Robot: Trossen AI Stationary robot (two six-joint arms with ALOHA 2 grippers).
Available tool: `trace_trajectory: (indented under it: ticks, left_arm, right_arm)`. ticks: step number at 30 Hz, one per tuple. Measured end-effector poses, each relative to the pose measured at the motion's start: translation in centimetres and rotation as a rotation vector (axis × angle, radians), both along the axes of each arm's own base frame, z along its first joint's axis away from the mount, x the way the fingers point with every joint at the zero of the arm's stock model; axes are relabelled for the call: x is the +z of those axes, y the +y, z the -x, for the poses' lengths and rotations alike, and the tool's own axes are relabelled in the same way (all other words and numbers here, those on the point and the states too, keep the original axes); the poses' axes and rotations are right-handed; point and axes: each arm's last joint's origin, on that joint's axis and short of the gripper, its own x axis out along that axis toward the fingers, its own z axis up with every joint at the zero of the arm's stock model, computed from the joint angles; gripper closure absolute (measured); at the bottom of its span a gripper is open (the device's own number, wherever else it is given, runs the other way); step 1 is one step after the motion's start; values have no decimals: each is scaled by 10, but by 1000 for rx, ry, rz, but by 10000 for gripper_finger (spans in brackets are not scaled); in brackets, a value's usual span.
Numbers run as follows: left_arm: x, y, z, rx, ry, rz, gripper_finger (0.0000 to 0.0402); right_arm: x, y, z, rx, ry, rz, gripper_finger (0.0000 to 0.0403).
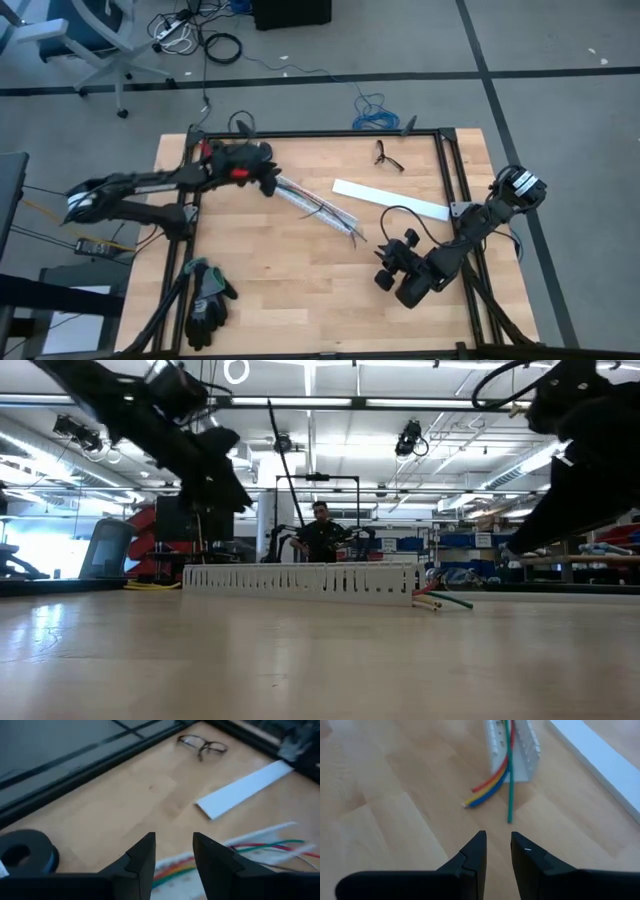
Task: Ziptie cables
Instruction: Close the cable duct
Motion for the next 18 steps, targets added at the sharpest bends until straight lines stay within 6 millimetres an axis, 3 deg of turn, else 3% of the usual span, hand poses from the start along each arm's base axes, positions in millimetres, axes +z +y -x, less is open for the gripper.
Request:
trace_trajectory:
  ticks: [7, 12, 18]
  left_arm:
    - [-22, -50, 22, -129, -181, 14, 261]
    - [-29, -78, 16, -277, -301, -7, 261]
    - [-35, -109, -4, -410, -249, -64, 261]
  right_arm:
    - [-16, -1, 22, -63, -13, -50, 328]
    - [-20, -3, 25, -88, -7, -87, 329]
    - [-19, -3, 22, -95, -32, -107, 329]
